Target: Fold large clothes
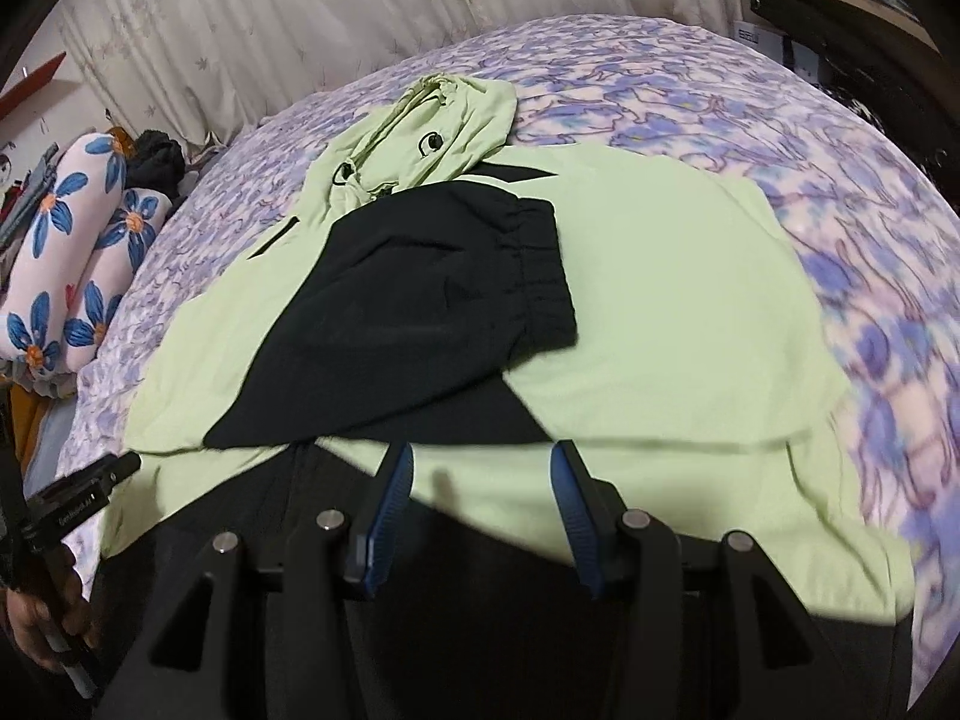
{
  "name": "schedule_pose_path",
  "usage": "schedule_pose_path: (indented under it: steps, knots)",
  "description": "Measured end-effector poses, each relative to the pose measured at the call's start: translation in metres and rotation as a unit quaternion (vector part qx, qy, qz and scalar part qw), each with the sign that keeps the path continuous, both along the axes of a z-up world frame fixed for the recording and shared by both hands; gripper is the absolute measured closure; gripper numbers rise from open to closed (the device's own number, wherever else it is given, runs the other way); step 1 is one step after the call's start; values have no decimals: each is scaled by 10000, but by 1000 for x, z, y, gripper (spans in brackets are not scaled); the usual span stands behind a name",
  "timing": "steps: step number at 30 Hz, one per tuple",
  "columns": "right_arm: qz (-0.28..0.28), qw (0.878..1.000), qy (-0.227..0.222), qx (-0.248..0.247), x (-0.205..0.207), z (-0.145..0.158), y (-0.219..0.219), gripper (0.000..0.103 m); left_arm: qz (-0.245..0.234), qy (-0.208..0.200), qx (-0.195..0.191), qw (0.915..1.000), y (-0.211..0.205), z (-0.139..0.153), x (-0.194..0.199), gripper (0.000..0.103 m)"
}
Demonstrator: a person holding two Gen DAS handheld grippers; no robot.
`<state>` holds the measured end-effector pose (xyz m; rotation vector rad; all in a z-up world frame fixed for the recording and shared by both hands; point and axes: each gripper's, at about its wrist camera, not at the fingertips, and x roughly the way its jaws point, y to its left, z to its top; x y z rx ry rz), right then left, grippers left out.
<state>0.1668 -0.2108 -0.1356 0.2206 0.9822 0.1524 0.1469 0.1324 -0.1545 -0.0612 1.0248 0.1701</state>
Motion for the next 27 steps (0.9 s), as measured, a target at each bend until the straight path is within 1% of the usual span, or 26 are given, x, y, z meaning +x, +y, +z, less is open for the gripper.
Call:
schedule_pose_path:
  steps: [4, 11, 17, 23, 27]
  knots:
    - [-38, 9999, -102, 66, -28, 11, -1, 55, 147, -3, -31, 9999, 7, 9, -36, 56]
    - [70, 9988, -470, -141, -75, 36, 7, 55, 357, -112, -95, 9993, 18, 27, -90, 55]
    - [185, 9968, -731, -273, -105, 53, 14, 55, 514, -216, -82, 9984, 25, 40, -126, 50]
    - [269, 9963, -774, -267, -128, 61, 11, 55, 553, -162, -41, 9983, 29, 42, -157, 49]
    - [334, 9958, -775, -354, -143, 62, 6, 53, 625, -152, -110, 9979, 36, 40, -177, 48]
